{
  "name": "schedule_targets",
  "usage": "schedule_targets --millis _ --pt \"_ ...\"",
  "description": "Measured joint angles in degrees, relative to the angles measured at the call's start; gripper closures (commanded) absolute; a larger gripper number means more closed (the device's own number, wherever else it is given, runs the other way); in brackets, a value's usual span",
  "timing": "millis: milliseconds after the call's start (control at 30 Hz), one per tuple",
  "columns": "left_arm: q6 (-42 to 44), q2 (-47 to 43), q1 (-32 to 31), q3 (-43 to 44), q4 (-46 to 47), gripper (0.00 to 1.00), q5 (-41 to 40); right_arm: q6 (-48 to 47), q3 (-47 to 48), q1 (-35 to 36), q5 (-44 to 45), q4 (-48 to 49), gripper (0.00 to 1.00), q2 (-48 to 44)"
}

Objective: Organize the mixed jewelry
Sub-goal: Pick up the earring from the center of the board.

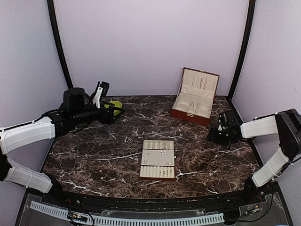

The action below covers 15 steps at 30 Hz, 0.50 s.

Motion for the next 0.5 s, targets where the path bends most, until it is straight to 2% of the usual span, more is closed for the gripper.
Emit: schedule_targets --millis 500 --pt "0.0 0.0 0.0 0.0 0.0 0.23 0.0 -0.6 -2.3 0.0 -3.7 -4.1 0.45 -4.6"
